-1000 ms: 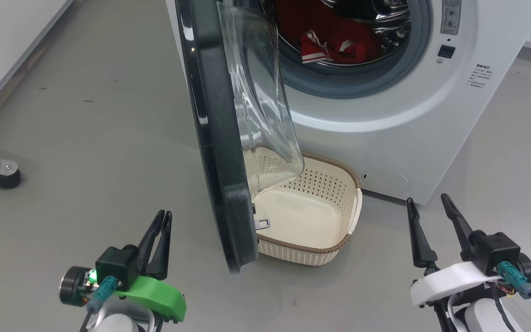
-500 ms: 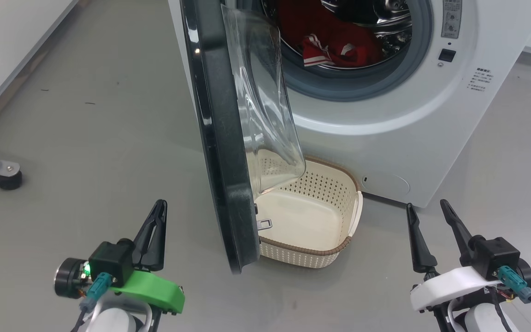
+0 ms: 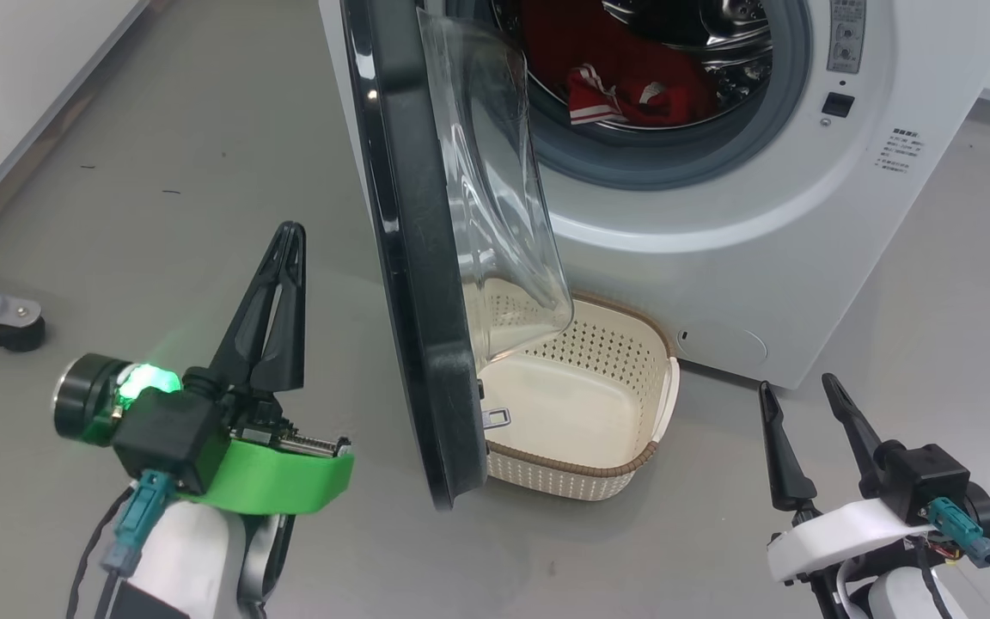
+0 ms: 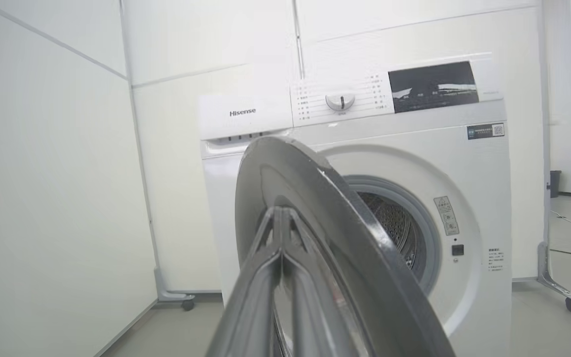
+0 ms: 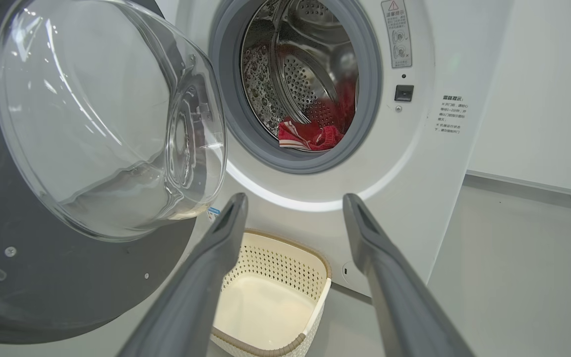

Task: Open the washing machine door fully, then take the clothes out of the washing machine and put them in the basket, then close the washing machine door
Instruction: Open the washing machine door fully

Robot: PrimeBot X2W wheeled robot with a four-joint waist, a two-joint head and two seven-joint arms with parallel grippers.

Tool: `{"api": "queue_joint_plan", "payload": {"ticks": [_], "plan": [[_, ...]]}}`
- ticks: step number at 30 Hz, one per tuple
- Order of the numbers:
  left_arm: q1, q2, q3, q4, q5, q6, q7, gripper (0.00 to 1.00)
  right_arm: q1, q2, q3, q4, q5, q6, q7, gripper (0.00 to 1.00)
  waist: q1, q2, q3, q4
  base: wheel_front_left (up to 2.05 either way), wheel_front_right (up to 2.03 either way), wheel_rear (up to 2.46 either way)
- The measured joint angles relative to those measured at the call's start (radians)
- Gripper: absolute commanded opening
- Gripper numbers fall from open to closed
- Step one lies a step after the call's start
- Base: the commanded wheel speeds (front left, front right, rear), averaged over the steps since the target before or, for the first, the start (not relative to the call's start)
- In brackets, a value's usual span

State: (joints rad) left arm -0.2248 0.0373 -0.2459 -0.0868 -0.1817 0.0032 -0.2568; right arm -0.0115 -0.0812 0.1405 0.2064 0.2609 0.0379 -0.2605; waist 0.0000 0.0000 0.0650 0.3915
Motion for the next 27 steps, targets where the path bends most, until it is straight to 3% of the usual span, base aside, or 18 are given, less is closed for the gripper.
{"api": "queue_joint_plan", "payload": {"ticks": [9,20,27], "plan": [[-0.006,0.0,-0.082,-0.15,0.017,-0.03,-0.001,0.0,0.0,0.01,-0.008,0.005,-0.01,0.014,0.0,1.0,0.0,0.0,0.002,0.005,0.0,0.0,0.0],[0.067,0.005,-0.222,-0.168,-0.015,-0.085,0.001,0.0,0.0,0.016,-0.013,0.013,-0.025,0.024,0.0,1.0,0.0,0.0,0.011,-0.002,0.0,0.0,0.0],[0.107,0.019,-0.328,-0.132,-0.046,-0.114,0.076,0.0,0.0,0.018,-0.021,0.017,-0.027,0.032,0.0,1.0,0.0,0.0,0.018,-0.005,0.0,0.0,0.0]]}}
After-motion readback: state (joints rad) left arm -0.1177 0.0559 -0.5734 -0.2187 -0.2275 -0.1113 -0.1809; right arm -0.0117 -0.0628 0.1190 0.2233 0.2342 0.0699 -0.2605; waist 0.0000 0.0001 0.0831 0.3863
